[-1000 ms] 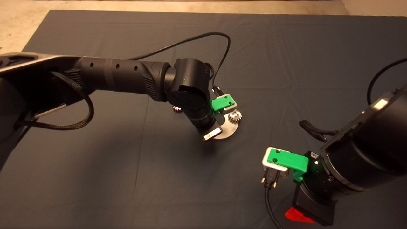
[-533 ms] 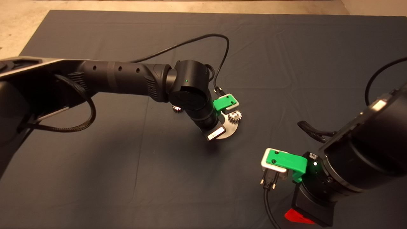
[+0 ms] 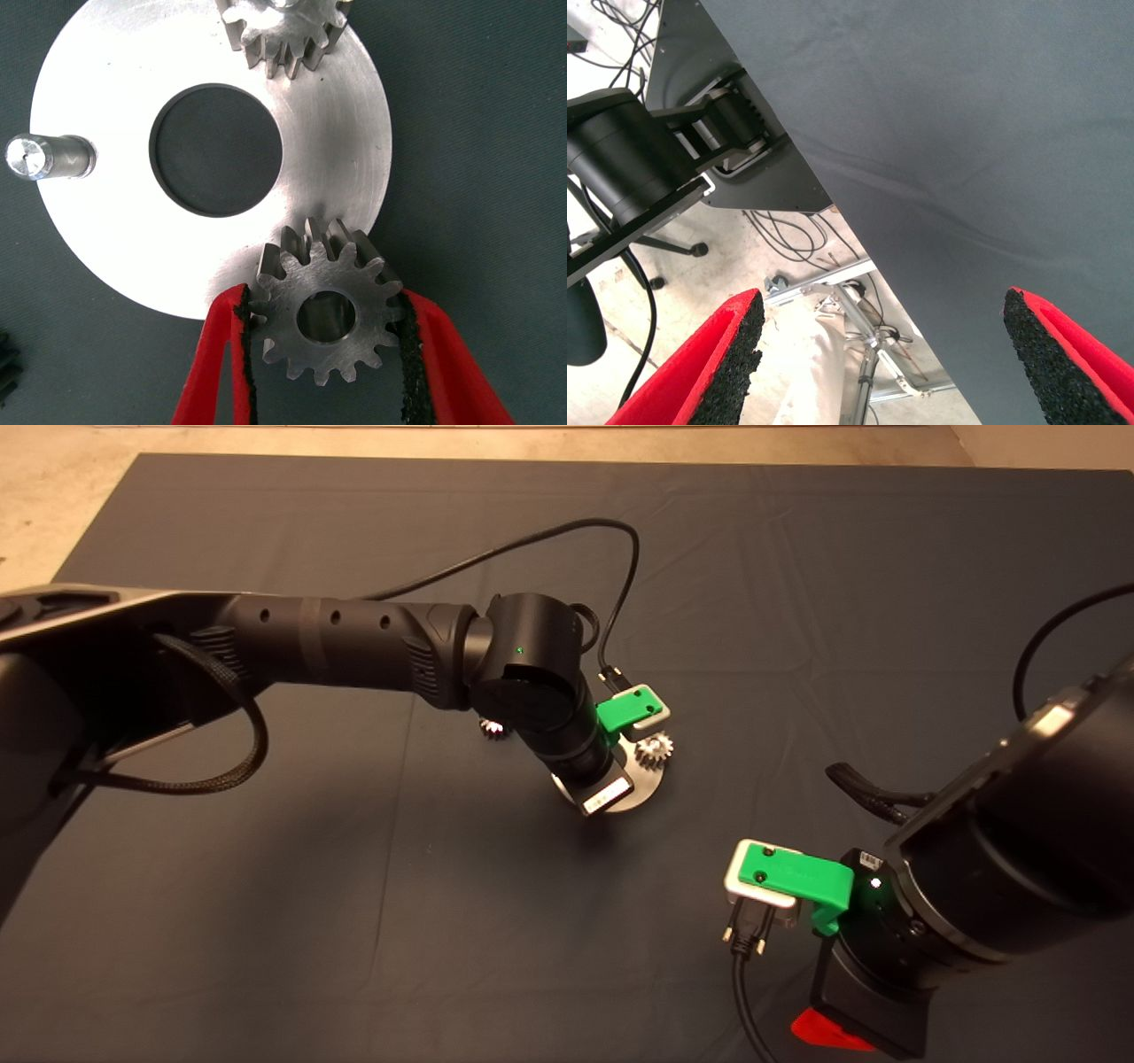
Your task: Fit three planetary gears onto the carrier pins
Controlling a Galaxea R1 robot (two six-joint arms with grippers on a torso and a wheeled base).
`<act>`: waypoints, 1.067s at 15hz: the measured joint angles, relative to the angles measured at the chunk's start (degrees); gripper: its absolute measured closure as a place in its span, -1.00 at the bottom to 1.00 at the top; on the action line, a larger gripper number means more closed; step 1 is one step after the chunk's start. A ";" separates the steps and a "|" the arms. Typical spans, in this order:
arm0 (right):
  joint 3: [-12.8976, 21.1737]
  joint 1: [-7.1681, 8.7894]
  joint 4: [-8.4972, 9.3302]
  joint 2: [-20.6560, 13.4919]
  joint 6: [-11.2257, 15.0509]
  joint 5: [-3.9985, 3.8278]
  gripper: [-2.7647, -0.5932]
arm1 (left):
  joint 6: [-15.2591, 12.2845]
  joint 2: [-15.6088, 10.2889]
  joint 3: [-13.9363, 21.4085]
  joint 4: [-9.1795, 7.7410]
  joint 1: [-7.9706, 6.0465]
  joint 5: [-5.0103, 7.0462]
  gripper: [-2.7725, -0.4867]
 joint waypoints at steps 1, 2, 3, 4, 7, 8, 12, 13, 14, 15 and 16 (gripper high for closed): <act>0.00 0.00 0.01 0.04 0.00 0.02 -0.29 | -0.01 0.02 0.00 0.02 0.07 -0.17 0.81; 0.00 0.00 0.01 0.15 0.00 0.05 -0.29 | -0.01 0.00 0.00 0.05 0.11 -0.39 0.81; 0.00 0.00 0.01 0.15 0.00 0.02 -0.29 | -0.02 0.00 0.00 0.07 0.16 -0.43 0.81; 0.00 0.00 0.01 0.15 0.00 0.02 -0.29 | -0.03 0.00 0.00 0.30 0.29 -0.60 0.81; -0.02 0.00 -0.02 0.30 0.00 0.00 -0.29 | -0.04 0.00 0.00 0.75 0.51 -1.21 0.81; -0.02 0.00 0.00 0.32 0.00 0.02 -0.29 | -0.01 0.00 0.02 1.05 0.66 -1.36 0.81; -0.02 0.00 0.01 0.33 0.00 0.00 -0.29 | -0.01 -0.02 0.23 1.78 0.96 -1.52 0.81; -0.02 0.00 0.01 0.33 0.00 0.01 -0.29 | -0.01 -0.02 0.34 2.00 1.05 -1.54 0.81; -0.02 0.00 0.01 0.33 0.00 0.02 -0.29 | -0.01 -0.05 0.37 2.00 1.05 -1.54 0.81; -0.02 0.00 0.00 0.33 0.00 0.02 -0.29 | 0.00 -0.06 0.41 2.01 1.05 -1.52 0.81; -0.02 0.00 0.00 0.33 0.00 0.02 -0.29 | 0.00 -0.05 0.45 2.01 1.05 -1.52 0.81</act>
